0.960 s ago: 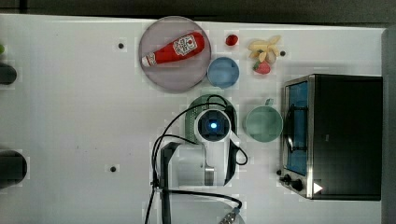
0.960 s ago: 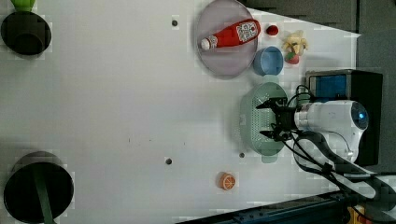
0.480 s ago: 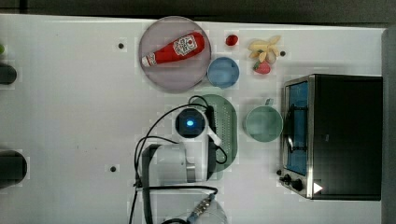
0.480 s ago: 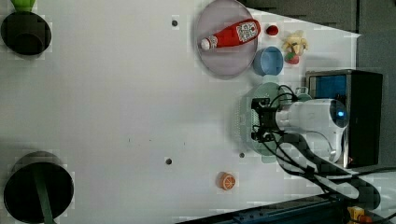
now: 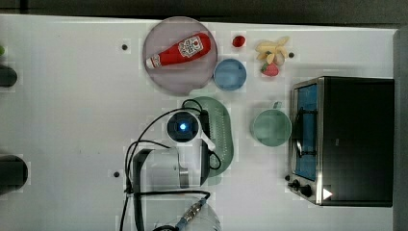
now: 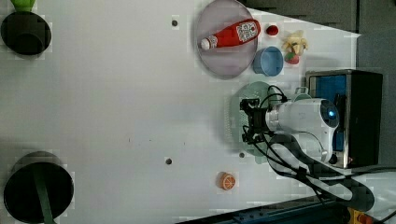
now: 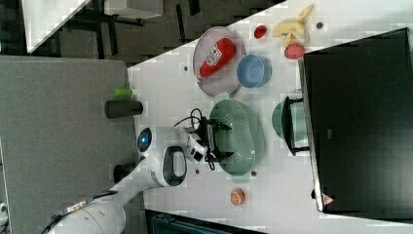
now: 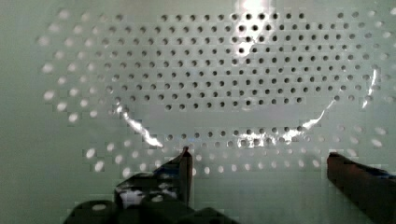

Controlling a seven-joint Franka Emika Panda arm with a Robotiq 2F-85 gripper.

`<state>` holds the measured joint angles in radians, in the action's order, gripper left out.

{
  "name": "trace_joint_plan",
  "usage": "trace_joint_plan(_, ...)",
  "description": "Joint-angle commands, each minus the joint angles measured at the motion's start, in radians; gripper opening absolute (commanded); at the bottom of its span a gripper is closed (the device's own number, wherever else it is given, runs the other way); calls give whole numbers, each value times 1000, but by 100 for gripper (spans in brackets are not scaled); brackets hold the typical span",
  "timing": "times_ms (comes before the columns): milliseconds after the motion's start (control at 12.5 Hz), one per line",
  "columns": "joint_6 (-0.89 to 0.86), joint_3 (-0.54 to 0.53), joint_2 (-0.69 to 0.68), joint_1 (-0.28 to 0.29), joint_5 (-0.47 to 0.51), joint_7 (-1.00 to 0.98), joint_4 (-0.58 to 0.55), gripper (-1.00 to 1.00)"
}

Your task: Drag strainer right to left.

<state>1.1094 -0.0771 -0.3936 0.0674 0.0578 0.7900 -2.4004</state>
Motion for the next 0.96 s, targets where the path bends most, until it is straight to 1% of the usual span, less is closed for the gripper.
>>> trace_joint_plan(80, 3, -39, 14, 39, 65, 41, -2, 100)
trace_joint_plan(320, -11, -73, 9, 86, 106, 77, 18, 100)
trace_joint_plan(640, -12, -91, 1, 176, 108, 263, 51, 100)
trace_joint_plan(960, -12, -91, -38, 263, 109, 329, 110, 100)
